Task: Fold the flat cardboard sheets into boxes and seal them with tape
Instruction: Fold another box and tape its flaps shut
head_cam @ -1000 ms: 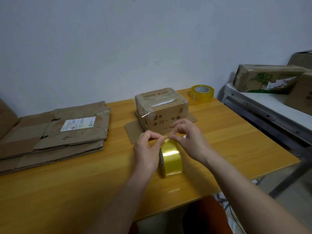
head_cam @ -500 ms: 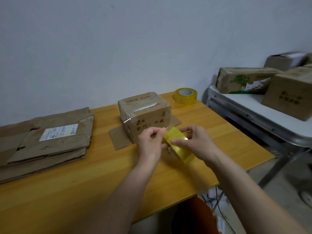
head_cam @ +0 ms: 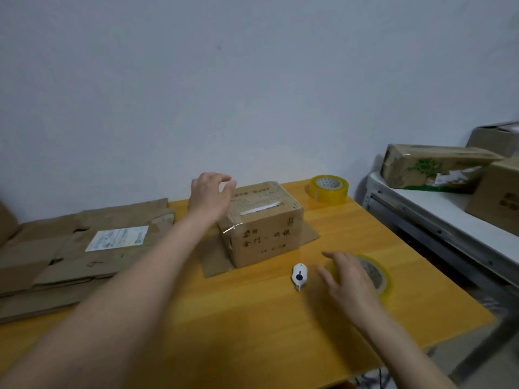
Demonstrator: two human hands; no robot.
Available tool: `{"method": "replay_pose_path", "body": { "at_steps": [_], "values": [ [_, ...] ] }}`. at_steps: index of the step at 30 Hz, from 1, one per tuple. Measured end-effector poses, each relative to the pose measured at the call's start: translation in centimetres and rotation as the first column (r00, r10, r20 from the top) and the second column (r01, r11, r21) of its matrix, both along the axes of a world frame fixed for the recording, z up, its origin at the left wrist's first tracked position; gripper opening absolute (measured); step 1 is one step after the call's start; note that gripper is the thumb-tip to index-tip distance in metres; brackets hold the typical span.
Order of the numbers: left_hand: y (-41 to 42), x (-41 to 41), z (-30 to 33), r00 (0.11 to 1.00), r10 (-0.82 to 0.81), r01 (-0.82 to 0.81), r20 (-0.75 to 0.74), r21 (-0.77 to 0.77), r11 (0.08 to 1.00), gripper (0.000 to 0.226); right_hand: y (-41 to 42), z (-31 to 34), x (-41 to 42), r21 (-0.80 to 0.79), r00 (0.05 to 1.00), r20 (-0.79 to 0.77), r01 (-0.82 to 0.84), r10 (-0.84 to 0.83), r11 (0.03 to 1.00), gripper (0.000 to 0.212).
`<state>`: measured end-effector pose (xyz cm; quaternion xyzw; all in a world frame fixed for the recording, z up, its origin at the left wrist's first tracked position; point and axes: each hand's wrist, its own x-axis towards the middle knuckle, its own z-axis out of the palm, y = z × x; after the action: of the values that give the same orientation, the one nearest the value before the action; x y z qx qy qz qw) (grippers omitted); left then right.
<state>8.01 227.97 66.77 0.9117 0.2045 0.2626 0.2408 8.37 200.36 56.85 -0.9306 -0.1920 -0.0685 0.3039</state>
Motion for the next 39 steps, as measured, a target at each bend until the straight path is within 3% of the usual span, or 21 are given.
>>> {"method": "replay_pose_path", "body": {
  "at_steps": [3, 5, 7, 10, 12, 15, 17, 20, 24, 26, 31, 34, 39],
  "values": [
    [2.0, 2.2, -0.2, 0.958, -0.057, 0.057, -0.280, -0.007, 0.998, 0.051, 2.3, 1.0, -1.0, 0.220, 0.982, -0.035, -0.171, 0.183, 0.960, 0.039],
    [2.5, 2.6, -0.9, 0.910, -0.112, 0.093, -0.399, -0.067, 0.993, 0.055, 3.9, 1.9, -1.3, 0.391, 0.955, -0.135, -0.194, 0.265, 0.900, 0.036],
    [2.7, 2.3, -1.7, 0.903, -0.155, 0.113, -0.401, -0.127, 0.985, 0.053, 5.5, 2.8, -1.1, 0.489, 0.927, -0.212, -0.174, 0.310, 0.855, 0.042],
    [2.4, 0.6, -2.1, 0.932, -0.050, 0.066, -0.359, 0.032, 0.997, 0.047, 7.7, 4.4, -0.3, 0.569, 0.907, -0.265, -0.127, 0.327, 0.813, 0.057],
    [1.7, -1.2, -2.1, 0.937, -0.011, 0.053, -0.349, 0.111, 0.992, 0.042, 8.9, 5.6, 0.5, 0.593, 0.899, -0.288, -0.103, 0.330, 0.799, 0.063],
    [1.2, -4.1, -2.1, 0.923, -0.059, 0.096, -0.380, 0.079, 0.992, 0.034, 9.4, 7.2, 1.6, 0.605, 0.832, -0.415, -0.048, 0.367, 0.795, 0.070],
    [1.0, -5.9, -1.8, 0.921, -0.058, 0.099, -0.386, 0.089, 0.991, 0.039, 9.5, 7.7, 2.3, 0.547, 0.796, -0.458, -0.098, 0.396, 0.831, 0.070],
    [0.5, -7.6, -2.8, 0.957, -0.029, 0.058, -0.289, 0.094, 0.994, 0.033, 10.0, 7.9, 2.2, 0.484, 0.778, -0.473, -0.164, 0.414, 0.860, 0.059],
    [-0.1, -8.6, -5.3, 0.941, -0.228, 0.229, -0.250, -0.026, 0.973, 0.051, 11.8, 7.2, 0.8, 0.553, 0.759, -0.454, -0.170, 0.466, 0.816, 0.044],
    [0.0, -8.5, -5.9, 0.946, -0.253, 0.246, -0.204, -0.064, 0.967, 0.061, 12.7, 5.7, 0.2, 0.595, 0.766, -0.396, -0.205, 0.506, 0.777, 0.040],
    [-0.7, -8.7, -6.6, 0.976, -0.209, 0.215, 0.057, -0.151, 0.965, 0.056, 13.2, 1.6, -0.6, 0.752, 0.882, -0.159, -0.183, 0.444, 0.633, 0.040],
    [-1.0, -9.3, -7.3, 0.945, -0.232, 0.260, 0.232, -0.097, 0.961, 0.049, 12.8, -0.8, -0.5, 0.716, 0.894, -0.033, -0.291, 0.448, 0.634, 0.038],
    [-0.9, -10.5, -8.8, 0.919, -0.279, 0.277, 0.280, 0.045, 0.960, 0.038, 11.4, -1.5, 1.3, 0.560, 0.846, 0.038, -0.459, 0.532, 0.690, 0.053]
  ]
}}
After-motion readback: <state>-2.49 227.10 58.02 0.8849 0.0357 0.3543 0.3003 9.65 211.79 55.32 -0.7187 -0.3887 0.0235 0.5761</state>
